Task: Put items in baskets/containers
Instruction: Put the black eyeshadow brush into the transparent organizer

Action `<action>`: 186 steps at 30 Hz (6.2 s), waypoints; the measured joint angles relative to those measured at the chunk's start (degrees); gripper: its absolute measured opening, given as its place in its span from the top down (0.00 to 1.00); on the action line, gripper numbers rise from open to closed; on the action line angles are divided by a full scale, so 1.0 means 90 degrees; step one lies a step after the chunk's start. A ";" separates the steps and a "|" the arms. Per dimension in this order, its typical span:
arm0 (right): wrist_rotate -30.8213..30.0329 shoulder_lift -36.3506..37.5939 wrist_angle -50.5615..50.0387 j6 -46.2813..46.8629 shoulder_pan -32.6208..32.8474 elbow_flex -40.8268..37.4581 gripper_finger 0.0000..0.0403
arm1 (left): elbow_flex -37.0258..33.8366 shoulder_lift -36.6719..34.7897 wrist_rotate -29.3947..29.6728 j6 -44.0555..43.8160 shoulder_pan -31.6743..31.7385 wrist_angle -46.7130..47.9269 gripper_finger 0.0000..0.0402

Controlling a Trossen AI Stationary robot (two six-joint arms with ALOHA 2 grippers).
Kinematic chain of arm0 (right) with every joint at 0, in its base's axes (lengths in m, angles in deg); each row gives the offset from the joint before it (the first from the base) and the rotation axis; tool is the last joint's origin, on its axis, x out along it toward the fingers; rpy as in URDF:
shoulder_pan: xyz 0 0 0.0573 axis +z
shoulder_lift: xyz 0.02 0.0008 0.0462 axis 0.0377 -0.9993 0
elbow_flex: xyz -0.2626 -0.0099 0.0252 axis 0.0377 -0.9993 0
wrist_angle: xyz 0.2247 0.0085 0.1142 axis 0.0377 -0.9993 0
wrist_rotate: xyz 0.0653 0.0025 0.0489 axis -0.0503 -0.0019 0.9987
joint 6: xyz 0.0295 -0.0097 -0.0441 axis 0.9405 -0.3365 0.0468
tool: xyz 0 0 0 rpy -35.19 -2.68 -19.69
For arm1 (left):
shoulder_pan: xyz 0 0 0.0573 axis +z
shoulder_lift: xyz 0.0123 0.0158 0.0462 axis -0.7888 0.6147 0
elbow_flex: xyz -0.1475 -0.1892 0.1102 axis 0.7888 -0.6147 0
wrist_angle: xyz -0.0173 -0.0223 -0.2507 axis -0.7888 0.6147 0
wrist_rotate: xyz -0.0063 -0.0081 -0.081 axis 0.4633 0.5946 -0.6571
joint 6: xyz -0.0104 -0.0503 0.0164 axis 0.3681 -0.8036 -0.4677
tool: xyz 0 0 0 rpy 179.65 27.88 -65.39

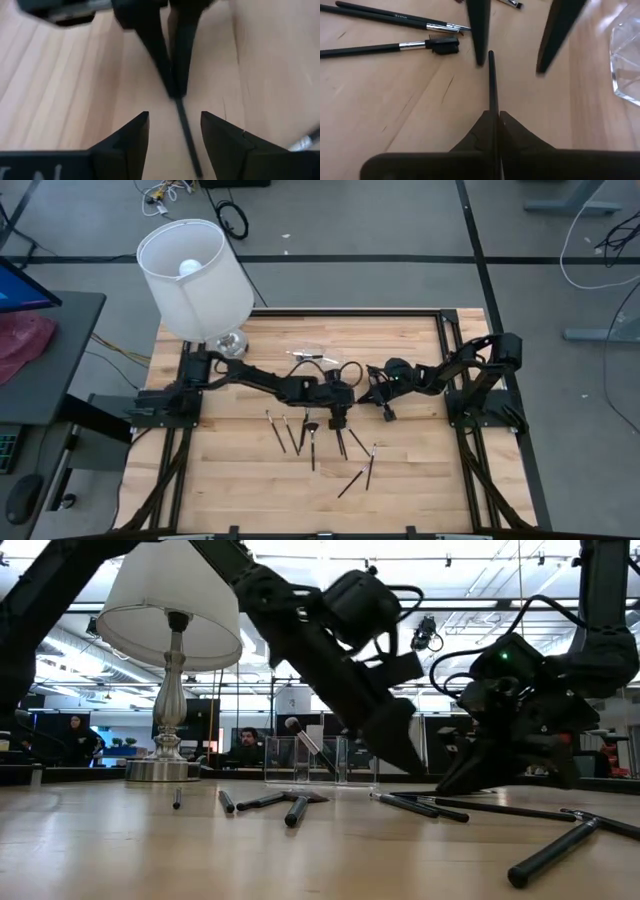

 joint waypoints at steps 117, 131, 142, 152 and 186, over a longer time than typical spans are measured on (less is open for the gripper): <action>-0.0244 0.0792 0.2482 0.2632 0.0228 0.2263 0.69 | -0.4938 -0.4669 0.0516 0.0231 0.0295 -0.4715 0.94; -0.0219 0.0792 0.2598 0.2757 0.0233 0.2263 0.97 | -0.4933 -0.4667 0.0386 0.0496 0.0366 -0.4676 0.91; -0.0375 0.0794 0.2014 0.2874 0.0202 0.2263 0.98 | -0.4930 -0.4665 0.0542 0.0495 0.0392 -0.4114 0.74; -0.1171 0.0993 0.0895 0.2714 -0.0088 0.2261 0.98 | -0.4930 -0.4662 0.1557 0.0489 0.0389 -0.3895 0.54; -0.2624 0.1275 -0.2911 0.2911 -0.0784 0.2708 0.89 | -0.4930 -0.4665 0.1839 0.0488 0.0384 -0.3916 0.50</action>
